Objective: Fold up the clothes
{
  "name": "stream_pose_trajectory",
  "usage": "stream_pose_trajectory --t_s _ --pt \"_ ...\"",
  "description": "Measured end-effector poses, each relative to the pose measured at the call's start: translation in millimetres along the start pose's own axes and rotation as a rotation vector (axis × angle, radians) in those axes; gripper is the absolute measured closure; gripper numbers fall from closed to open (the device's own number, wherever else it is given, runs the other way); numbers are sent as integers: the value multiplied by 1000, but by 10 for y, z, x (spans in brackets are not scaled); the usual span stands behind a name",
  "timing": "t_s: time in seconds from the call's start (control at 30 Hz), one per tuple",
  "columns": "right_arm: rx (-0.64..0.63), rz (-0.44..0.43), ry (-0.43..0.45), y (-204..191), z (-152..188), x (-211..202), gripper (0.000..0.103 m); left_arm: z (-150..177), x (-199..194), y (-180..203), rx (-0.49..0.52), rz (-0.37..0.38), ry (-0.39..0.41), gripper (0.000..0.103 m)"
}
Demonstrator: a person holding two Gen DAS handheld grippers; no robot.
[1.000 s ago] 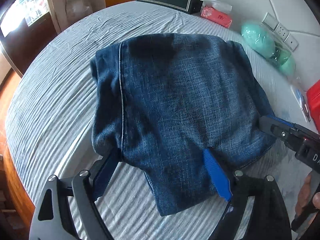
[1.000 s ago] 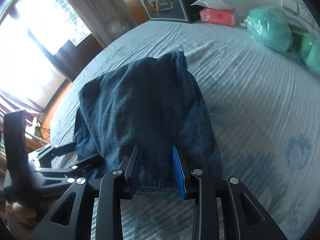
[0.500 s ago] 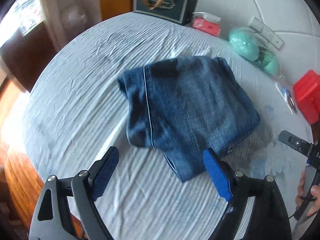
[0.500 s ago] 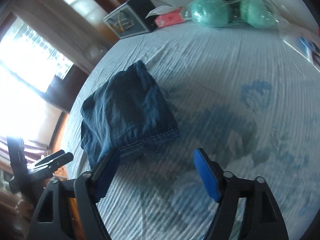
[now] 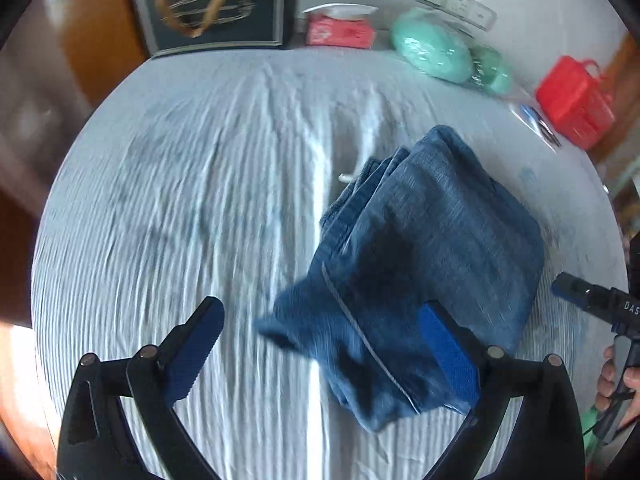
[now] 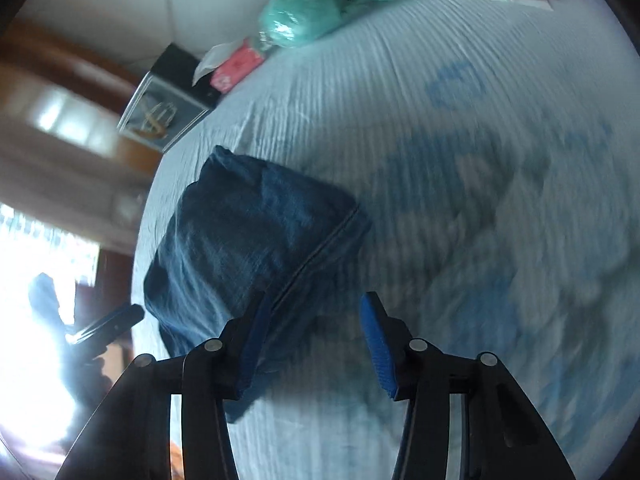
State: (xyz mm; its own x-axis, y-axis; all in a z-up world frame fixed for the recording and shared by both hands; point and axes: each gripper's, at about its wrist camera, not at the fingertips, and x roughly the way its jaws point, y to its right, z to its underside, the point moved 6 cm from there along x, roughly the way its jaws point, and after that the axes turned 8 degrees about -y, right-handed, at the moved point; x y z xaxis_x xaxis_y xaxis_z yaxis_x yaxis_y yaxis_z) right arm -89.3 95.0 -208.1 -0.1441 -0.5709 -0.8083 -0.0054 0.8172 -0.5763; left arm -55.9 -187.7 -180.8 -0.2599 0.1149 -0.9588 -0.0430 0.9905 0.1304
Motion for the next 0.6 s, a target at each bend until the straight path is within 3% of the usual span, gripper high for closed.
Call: stream_pose_trajectory --t_s 0.13,0.33,0.47,0.6 --pt "63 40 34 -47 81 41 47 -251 80 66 95 39 6 3" --pt "115 71 73 -93 117 81 46 -551 456 123 210 31 -34 3" --pt "124 85 80 -133 95 126 40 -445 575 25 192 109 -65 3" --pt "118 82 78 -188 24 220 36 -290 490 -52 196 132 -46 3"
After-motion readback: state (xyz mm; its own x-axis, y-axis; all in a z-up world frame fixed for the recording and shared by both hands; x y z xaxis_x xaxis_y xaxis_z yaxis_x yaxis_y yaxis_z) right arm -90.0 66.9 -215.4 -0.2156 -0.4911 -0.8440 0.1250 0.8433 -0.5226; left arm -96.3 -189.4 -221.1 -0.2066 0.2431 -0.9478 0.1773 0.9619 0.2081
